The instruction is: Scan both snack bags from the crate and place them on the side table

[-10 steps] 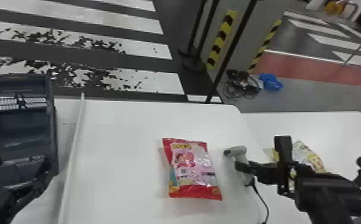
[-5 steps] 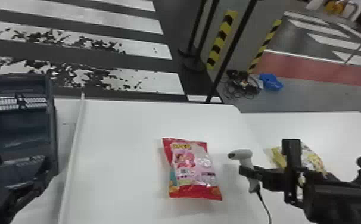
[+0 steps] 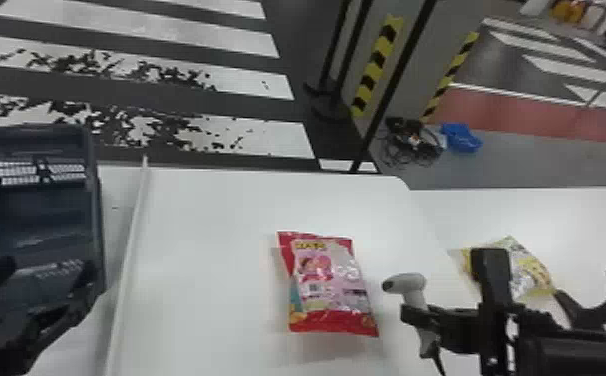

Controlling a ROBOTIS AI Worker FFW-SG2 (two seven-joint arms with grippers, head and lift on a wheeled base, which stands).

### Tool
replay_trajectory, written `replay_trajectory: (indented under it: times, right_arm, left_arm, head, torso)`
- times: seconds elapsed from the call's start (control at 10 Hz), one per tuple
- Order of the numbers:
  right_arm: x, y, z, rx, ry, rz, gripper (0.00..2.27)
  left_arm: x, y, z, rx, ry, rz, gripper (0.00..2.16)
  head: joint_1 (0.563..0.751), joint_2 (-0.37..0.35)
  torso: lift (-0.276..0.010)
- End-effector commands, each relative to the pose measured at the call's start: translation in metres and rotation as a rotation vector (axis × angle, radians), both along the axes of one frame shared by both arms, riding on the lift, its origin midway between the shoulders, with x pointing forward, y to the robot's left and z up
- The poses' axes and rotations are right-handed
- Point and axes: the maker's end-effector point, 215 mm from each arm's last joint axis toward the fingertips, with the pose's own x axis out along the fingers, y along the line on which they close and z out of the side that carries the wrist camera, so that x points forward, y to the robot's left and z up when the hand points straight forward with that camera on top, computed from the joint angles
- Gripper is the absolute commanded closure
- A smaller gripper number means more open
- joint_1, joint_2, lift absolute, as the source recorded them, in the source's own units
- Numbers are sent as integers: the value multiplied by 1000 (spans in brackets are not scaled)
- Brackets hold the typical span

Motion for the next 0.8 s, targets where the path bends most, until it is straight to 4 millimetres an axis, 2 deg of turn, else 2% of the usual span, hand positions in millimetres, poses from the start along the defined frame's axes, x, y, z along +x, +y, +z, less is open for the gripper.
replay_trajectory:
  times: [0.0,0.4,0.7]
  right_arm:
    - [-14,22,3,-17,27,-6,2250]
    - [-42,41,23,-63,62,-48,2250]
    - [-53,67,38,-28,60,-42,2250]
  left_arm:
    - [0,0,1,-2,-2,-2,87]
    - [0,0,3,-9,-7,-3,87]
    - [-1,-3,3,-12,-8,-9,87]
  head:
    - [695,-312]
    - [695,-280]
    - [695,-264]
  torso:
    - [-95]
    - [-95]
    - [-95]
